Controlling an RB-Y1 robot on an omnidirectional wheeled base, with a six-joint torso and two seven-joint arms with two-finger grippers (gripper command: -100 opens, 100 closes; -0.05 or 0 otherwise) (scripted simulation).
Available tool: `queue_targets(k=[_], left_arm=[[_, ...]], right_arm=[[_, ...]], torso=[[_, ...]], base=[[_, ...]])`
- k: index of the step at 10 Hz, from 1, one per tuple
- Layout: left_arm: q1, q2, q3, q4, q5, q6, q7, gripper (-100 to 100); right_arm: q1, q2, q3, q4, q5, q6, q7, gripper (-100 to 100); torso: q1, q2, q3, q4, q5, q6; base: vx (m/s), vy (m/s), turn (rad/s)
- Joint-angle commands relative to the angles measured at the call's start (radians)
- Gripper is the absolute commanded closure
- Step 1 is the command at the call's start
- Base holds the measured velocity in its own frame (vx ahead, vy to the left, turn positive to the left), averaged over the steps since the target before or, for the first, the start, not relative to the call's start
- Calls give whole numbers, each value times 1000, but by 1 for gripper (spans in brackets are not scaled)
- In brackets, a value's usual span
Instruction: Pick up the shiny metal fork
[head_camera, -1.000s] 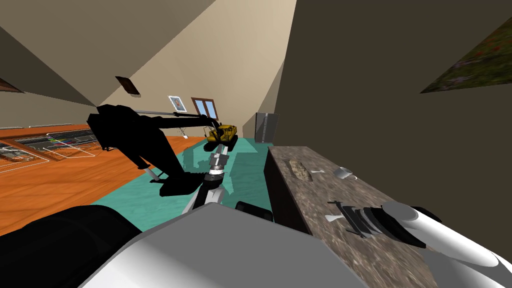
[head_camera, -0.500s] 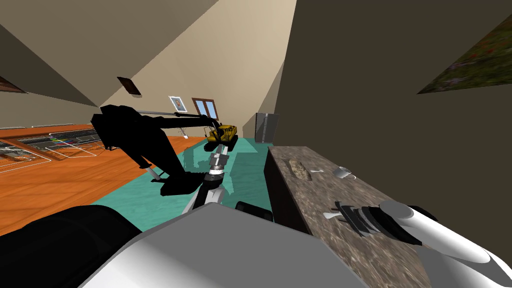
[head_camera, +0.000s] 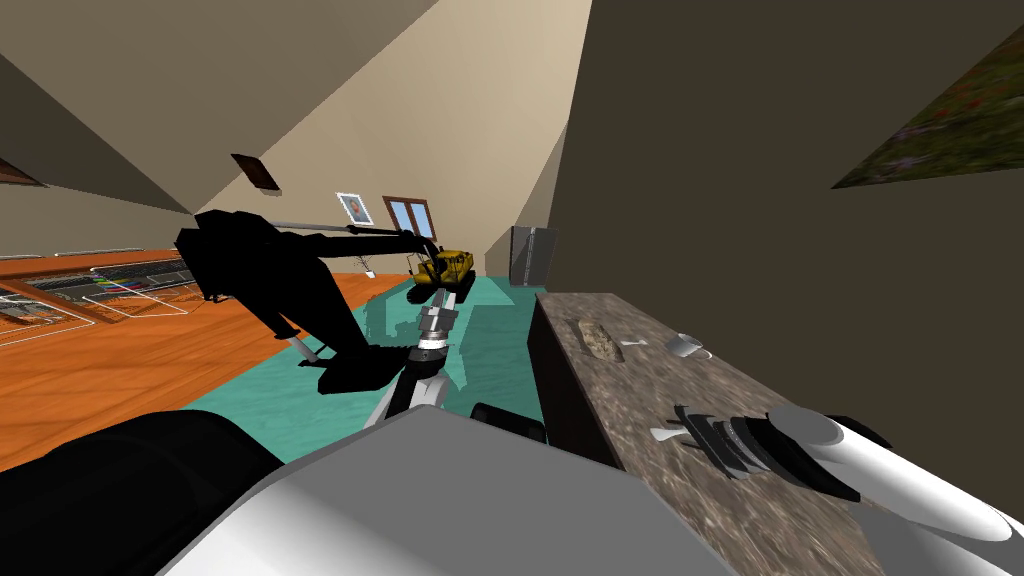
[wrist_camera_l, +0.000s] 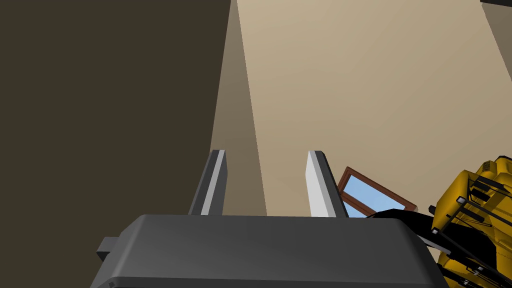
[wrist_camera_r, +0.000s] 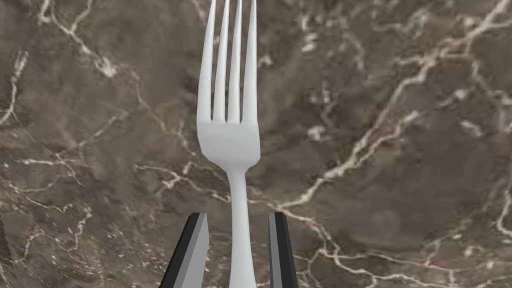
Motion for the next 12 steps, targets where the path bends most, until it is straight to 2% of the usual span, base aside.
queue_targets(k=[1,2,3,5,6,8,9,11,12], left_arm=[[0,0,0,0,0,0,0,0],[0,0,0,0,0,0,0,0],[0,0,0,0,0,0,0,0],[0,0,0,0,0,0,0,0],[0,0,0,0,0,0,0,0],[0,0,0,0,0,0,0,0],[0,0,0,0,0,0,0,0],[0,0,0,0,0,0,0,0],[0,0,0,0,0,0,0,0]], right_arm=[[36,-28,16,-14,-50,-21,-17,100],[66,-51,30,-27,-79,-36,-29,100],[66,-51,30,-27,-90,-36,-29,100],[126,-97,57,-51,-158,-66,-55,100],[126,-97,57,-51,-168,-66,-55,100],[187,-144,84,-76,-236,-97,-81,100],[187,-144,84,-76,-246,-97,-81,100],[248,-190,111,-101,-314,-127,-106,100],[248,-190,111,-101,-324,-127,-106,100]], torso=[[0,0,0,0,0,0],[0,0,0,0,0,0],[0,0,0,0,1,0],[0,1,0,0,0,0],[0,1,0,0,0,0],[0,1,0,0,1,0],[1,0,0,0,1,0],[1,0,0,0,1,-1],[1,0,0,0,1,-1]], base=[[37,13,-6],[47,12,-13],[32,7,-13],[30,9,-10],[26,7,-15],[33,5,-9],[30,5,-13],[39,9,-10],[30,7,-10]])
